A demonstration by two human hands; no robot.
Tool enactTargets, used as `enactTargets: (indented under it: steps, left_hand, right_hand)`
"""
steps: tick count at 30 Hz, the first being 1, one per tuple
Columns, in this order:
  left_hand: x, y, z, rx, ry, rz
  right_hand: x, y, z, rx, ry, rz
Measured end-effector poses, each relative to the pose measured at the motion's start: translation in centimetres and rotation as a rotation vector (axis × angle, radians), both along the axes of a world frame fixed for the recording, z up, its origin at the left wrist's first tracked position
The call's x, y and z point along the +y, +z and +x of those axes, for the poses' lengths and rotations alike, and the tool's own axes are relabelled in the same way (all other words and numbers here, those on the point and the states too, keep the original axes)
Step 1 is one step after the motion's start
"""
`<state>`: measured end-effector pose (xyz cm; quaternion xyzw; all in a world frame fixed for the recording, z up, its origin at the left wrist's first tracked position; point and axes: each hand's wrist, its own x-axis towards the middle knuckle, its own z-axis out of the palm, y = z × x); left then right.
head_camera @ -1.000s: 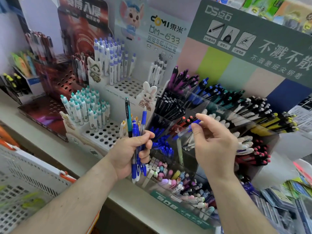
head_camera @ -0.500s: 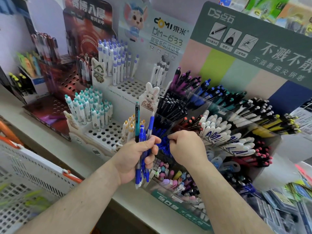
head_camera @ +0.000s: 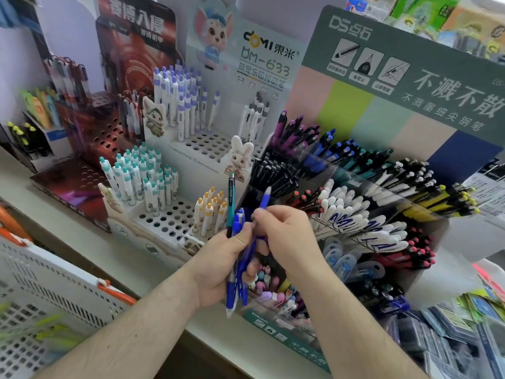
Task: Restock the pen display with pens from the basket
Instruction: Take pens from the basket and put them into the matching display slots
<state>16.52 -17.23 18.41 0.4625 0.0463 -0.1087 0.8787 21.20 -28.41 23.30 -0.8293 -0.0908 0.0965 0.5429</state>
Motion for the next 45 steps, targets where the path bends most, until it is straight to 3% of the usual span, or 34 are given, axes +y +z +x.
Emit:
enactTargets:
  steps: [3, 7, 10, 14, 21, 25, 29, 32, 35, 39, 45]
  left_hand:
    - [0.2, -0.4, 0.3, 0.108, 0.105, -0.001]
    - [1.6, -0.8, 1.1, 0.107, 0.151, 0.079]
    - [2.3, -0.2, 1.4, 0.053, 0.151, -0.076]
    - [2.3, 0.4, 1.4, 0.01, 0.093, -0.266]
    - [3.0, -0.4, 1.4, -0.06, 0.068, -0.349]
    - [3.7, -0.7, 1.5, -0.13, 0.049, -0.402]
    - [3.1, -0.9, 1.5, -0.128, -0.021, -0.386]
    - [2.7, -1.2, 1.6, -0.114, -0.041, -0.352]
    - [3.1, -1.4, 1.8, -0.112, -0.018, -0.355]
    - [3.4, -1.4, 1.8, -0.088, 0.016, -0.351]
    - [2.7, -0.8, 1.6, -0.029, 0.08, -0.29]
  right_hand:
    - [-0.5, 1.1, 0.1, 0.02, -0.092, 0.167]
    - [-2.3, 1.9, -0.2, -0.192, 0.081, -0.021]
    - [-3.2, 1.9, -0.3, -0.256, 0.196, -0.198]
    - [-3.5, 1.9, -0.4, -0.212, 0.292, -0.391]
    - [-4.8, 2.4, -0.4, -0.027, 0.25, -0.396]
    - [-5.9, 2.4, -0.4, 0.209, 0.085, -0.127]
    - [-5.4, 2.5, -0.2, 0.235, -0.165, 0.31]
    - [-5.5, 2.8, 0.0, 0.0, -0.281, 0.402]
    - [-6.0, 3.5, -0.2, -0.309, -0.323, 0.335]
    - [-6.9, 3.6, 0.0, -0.597, -0.278, 0.067]
    - [-6.6, 2.0, 0.8, -0.815, -0.163, -0.316]
